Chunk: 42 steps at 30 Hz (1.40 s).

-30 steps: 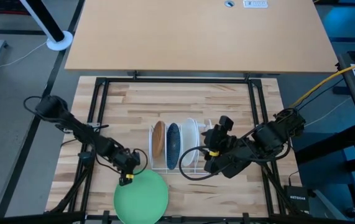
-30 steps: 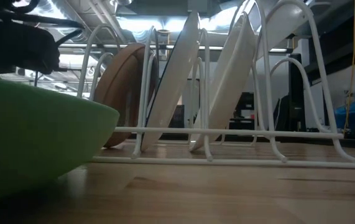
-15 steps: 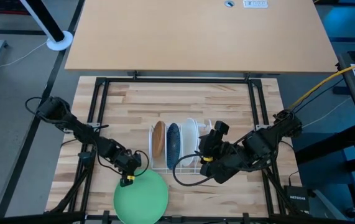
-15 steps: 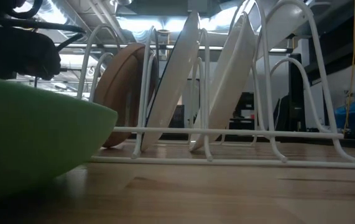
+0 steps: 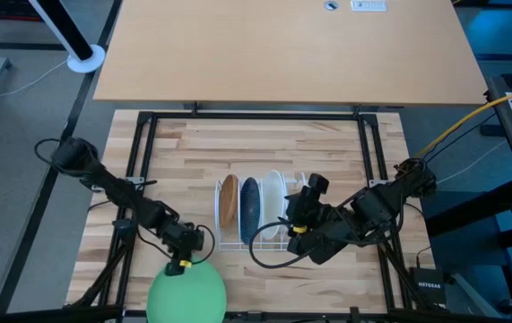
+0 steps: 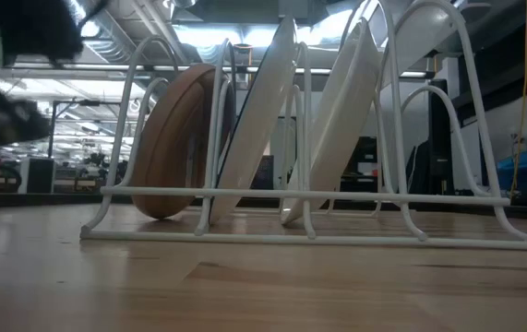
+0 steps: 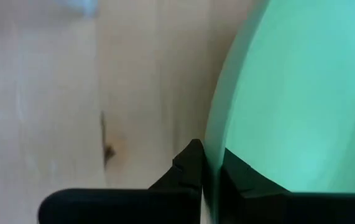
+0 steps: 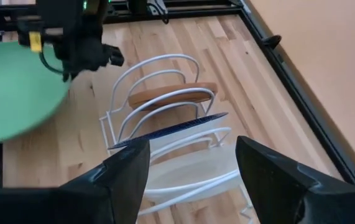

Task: Sort dishes
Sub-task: Put the green plate into the dish rack

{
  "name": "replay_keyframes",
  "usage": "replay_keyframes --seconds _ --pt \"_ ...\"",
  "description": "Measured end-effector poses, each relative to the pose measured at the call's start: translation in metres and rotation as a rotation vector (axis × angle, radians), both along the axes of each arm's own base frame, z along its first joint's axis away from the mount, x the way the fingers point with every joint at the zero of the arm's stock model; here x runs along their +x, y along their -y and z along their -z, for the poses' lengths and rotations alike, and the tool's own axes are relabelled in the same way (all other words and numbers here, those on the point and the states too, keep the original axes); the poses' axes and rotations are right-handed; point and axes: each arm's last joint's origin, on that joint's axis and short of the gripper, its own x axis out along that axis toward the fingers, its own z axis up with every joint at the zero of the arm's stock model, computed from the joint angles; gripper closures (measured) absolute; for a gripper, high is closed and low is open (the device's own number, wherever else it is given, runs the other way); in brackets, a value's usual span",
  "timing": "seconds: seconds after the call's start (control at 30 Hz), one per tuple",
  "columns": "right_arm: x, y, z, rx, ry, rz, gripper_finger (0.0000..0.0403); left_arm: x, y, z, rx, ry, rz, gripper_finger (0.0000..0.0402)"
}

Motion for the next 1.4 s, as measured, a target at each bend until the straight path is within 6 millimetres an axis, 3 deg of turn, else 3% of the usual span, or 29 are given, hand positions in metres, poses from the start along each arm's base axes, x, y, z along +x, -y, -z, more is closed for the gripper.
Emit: replay_keyframes --seconds 0.33,0.5,0.67,0.87,1.07,1.23,1.4 --pt "-0.008 0.006 -0.011 -0.037 0.047 0.013 0.0158 0.0 -0.005 -0.069 -0.065 0.356 0.071 0.04" --pt "-0.023 0.017 -0.028 -0.065 0.119 0.029 0.0158 0.006 -0.016 -0.111 -0.06 0.704 0.063 0.04" --pt "-0.037 0.029 -0.049 -0.114 0.226 0.052 0.0158 0.014 -0.034 -0.143 0.06 1.09 0.096 0.04" --pt "-0.053 0.041 -0.073 -0.191 0.353 0.098 0.0158 0.028 -0.065 -0.165 0.303 1.421 0.065 0.04" --pt "-0.066 0.051 -0.09 -0.269 0.437 0.16 0.0158 0.046 -0.101 -0.174 0.514 1.604 -0.043 0.0401" --pt "-0.068 0.054 -0.094 -0.332 0.443 0.197 0.0158 0.062 -0.128 -0.183 0.598 1.749 -0.056 0.0401" --pt "-0.069 0.054 -0.094 -0.36 0.436 0.209 0.0158 0.091 -0.149 -0.203 0.697 1.811 0.019 0.0401"
